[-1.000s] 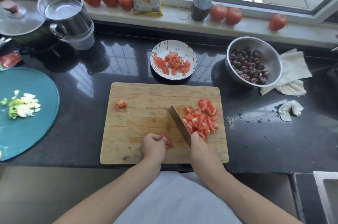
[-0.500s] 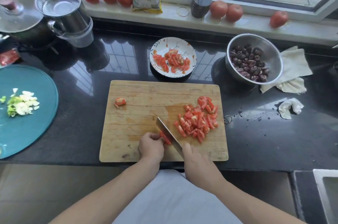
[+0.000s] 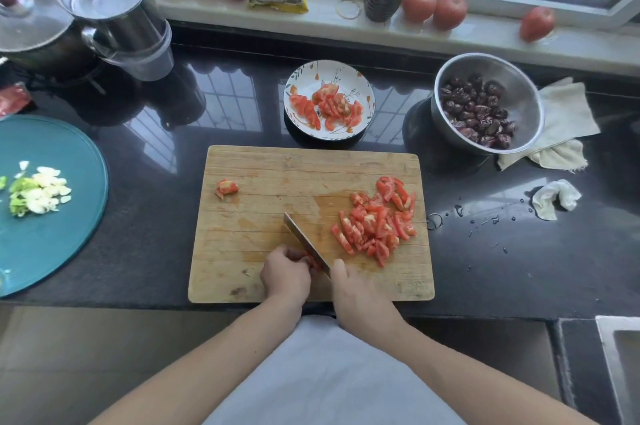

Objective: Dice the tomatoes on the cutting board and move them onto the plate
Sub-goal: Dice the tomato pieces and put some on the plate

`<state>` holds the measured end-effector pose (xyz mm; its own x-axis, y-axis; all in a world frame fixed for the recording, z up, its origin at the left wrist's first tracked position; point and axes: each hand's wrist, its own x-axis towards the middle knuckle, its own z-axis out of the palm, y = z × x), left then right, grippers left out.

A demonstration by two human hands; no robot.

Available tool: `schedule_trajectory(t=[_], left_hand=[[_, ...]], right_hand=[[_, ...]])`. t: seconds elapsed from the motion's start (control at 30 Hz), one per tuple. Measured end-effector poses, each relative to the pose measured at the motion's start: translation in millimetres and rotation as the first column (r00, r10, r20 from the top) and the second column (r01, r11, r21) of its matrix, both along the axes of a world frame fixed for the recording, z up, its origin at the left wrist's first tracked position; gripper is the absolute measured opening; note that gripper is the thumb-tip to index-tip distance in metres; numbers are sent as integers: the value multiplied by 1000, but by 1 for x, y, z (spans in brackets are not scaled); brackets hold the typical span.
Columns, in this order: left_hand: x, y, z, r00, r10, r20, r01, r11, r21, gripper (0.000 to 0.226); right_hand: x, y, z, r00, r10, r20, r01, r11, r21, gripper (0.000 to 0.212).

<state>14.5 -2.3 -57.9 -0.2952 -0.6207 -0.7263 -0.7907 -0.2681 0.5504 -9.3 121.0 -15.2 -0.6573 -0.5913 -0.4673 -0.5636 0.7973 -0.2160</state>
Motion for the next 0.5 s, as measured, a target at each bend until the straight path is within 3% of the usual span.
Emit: schedule_trajectory(t=[0.07,0.3,0.5], left_hand=[[1,0,-1,1000,-5,5,5,1000,-4,14],[-6,1,-3,993,-53,106,57,998,-37,13],[-6,1,-5,994,-53,94,57,997,-42,11]], right_hand=[[-1,-16,-1,1000,4,5,-4,1000,0,18],[11,41,5,995,-19,96,8,994,111,19],[-4,3,3,993,-51,111,50,999,9,30]])
